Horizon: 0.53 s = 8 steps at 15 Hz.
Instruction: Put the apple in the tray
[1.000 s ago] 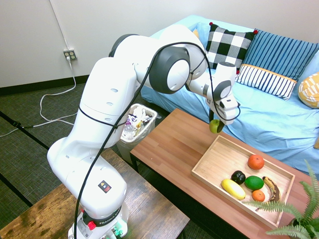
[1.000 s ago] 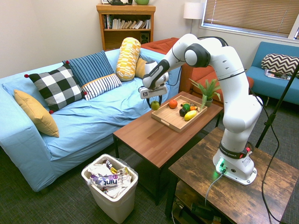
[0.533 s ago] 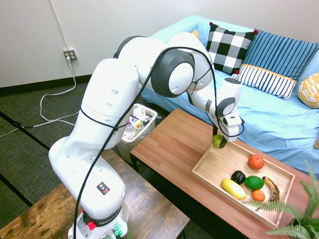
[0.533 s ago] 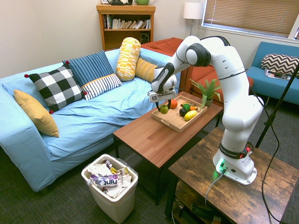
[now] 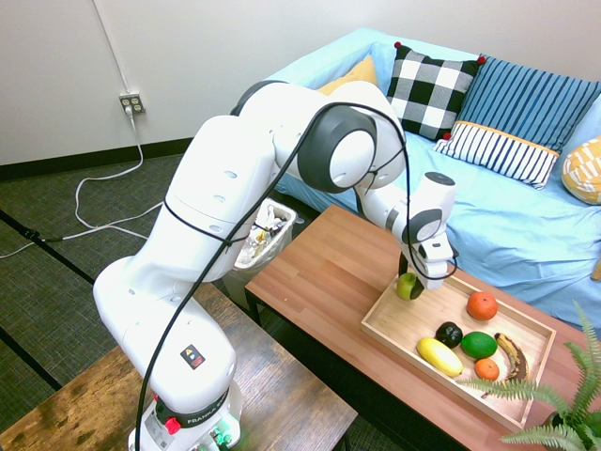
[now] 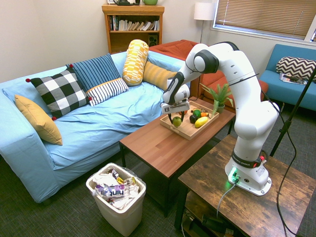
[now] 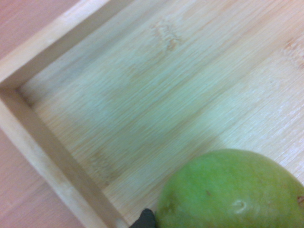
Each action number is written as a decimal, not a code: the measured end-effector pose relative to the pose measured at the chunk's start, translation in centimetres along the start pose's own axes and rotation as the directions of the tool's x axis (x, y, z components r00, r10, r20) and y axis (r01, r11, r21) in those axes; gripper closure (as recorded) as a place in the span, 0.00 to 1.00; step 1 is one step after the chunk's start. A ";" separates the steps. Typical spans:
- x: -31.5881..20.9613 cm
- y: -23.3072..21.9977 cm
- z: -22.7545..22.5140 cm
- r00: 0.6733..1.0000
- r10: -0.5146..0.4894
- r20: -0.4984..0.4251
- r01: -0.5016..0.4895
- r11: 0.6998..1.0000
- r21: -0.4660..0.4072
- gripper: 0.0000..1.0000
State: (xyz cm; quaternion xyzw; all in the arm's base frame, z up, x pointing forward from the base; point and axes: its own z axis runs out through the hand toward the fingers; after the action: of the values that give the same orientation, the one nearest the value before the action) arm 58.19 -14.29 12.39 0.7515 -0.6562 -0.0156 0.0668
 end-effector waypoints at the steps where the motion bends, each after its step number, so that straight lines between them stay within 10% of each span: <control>1: 0.2 0.1 0.4 1.000 0.002 0.002 -0.002 1.000 -0.003 1.00; 3: 0.3 0.2 1.0 1.000 0.003 0.007 -0.003 1.000 -0.006 1.00; 4: 0.3 0.2 1.1 1.000 0.002 0.007 -0.002 1.000 -0.004 0.00; 8: 0.4 0.3 1.1 1.000 -0.006 0.015 0.006 1.000 0.000 0.00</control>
State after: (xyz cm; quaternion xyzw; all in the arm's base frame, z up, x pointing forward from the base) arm 57.88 -14.84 11.40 0.7533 -0.6544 -0.0214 0.0619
